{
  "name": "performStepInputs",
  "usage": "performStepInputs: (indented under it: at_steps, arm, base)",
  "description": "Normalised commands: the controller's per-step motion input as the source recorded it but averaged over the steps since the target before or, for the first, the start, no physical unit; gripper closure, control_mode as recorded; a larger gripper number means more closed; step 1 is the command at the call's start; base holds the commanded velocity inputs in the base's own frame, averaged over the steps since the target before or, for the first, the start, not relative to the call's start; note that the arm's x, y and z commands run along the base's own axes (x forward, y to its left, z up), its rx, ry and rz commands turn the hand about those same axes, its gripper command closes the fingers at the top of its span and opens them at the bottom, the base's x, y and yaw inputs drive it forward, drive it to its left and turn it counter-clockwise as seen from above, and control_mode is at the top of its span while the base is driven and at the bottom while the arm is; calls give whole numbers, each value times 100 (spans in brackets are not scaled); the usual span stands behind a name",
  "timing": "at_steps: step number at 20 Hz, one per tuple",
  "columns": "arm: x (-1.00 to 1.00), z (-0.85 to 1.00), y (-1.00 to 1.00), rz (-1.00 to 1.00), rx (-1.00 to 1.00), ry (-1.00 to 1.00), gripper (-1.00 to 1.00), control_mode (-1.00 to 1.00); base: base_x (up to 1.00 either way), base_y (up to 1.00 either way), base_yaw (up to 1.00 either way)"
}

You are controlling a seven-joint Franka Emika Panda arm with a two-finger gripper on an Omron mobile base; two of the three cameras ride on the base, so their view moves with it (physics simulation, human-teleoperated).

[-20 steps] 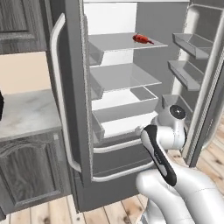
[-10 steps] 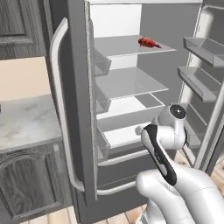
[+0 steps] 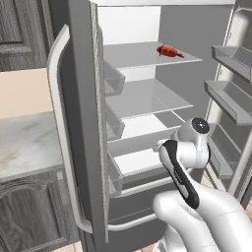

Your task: Gather the garlic and corn from the fridge and place them on a tray on the dining counter. Then gather the steak and fish from the fridge and place them on the other tray.

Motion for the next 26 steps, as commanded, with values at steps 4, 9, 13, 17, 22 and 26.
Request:
performStepInputs:
  at_steps: [4, 9, 13, 17, 22, 26]
  arm:
    - [0, 0, 0, 0, 0, 0, -100, 100]
    - [0, 0, 0, 0, 0, 0, -100, 100]
    - [0, 0, 0, 0, 0, 0, -100, 100]
    - [0, 0, 0, 0, 0, 0, -100, 100]
    - [0, 0, 0, 0, 0, 0, -100, 100]
    - [0, 0, 0, 0, 0, 0, -100, -100]
  base:
    - [37, 0, 0]
    - [4, 0, 0]
    - [0, 0, 0]
    - [0, 0, 0]
    - [0, 0, 0]
    - [0, 0, 0]
